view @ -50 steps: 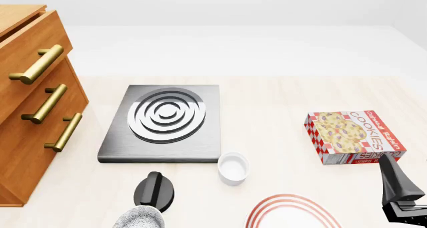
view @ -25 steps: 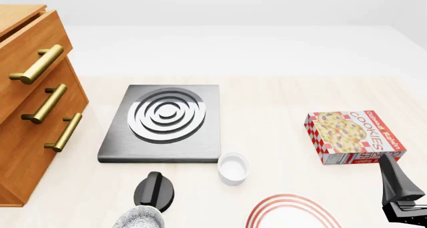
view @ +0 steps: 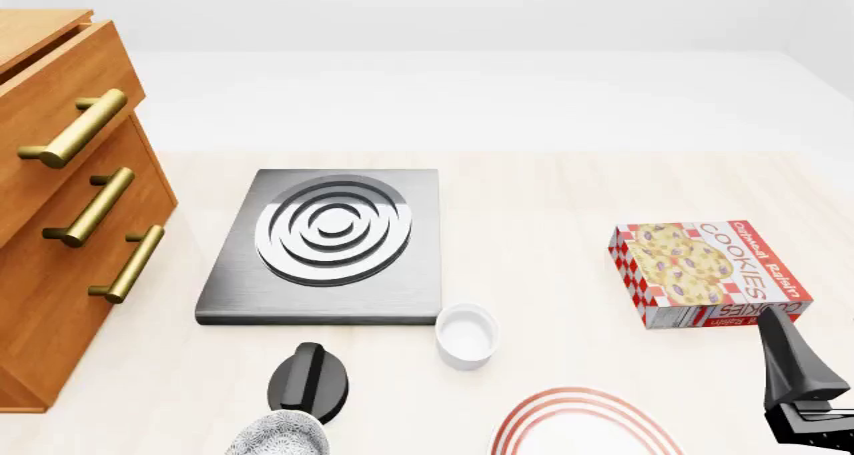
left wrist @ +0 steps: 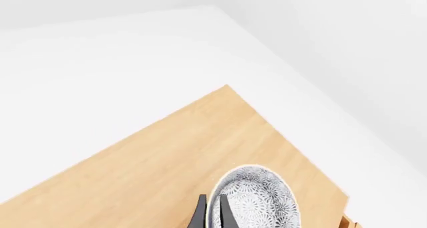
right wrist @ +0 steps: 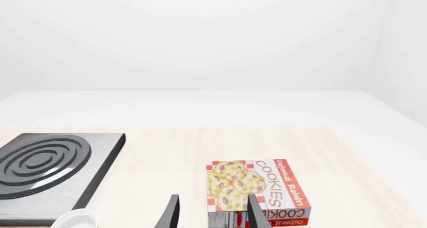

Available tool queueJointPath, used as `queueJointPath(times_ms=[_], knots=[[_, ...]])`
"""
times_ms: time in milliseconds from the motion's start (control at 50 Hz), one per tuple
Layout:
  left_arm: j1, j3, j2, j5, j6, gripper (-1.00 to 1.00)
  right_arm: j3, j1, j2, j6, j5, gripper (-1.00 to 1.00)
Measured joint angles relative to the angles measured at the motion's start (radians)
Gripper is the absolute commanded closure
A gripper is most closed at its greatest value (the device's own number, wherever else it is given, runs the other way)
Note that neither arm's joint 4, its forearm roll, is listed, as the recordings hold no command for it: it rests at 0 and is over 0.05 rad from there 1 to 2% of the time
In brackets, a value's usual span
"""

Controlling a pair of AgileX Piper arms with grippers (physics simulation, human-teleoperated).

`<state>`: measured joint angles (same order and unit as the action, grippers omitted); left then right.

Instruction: Pick the akita bowl on the wooden cabinet and place it on the plate.

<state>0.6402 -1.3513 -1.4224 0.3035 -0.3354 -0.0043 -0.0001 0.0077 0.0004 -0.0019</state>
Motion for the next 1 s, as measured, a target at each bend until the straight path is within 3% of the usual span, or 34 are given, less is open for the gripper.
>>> queueJointPath(times_ms=[520,1000], knots=[[-0.004,-0.003,0.011,0.035,-0.015,1.0,0.0,0.0,0.0,0.0,0.0,-1.0],[-0.068,-0.061,0.103,0.168,-0.131,1.0,0.0,0.0,0.0,0.0,0.0,-1.0]])
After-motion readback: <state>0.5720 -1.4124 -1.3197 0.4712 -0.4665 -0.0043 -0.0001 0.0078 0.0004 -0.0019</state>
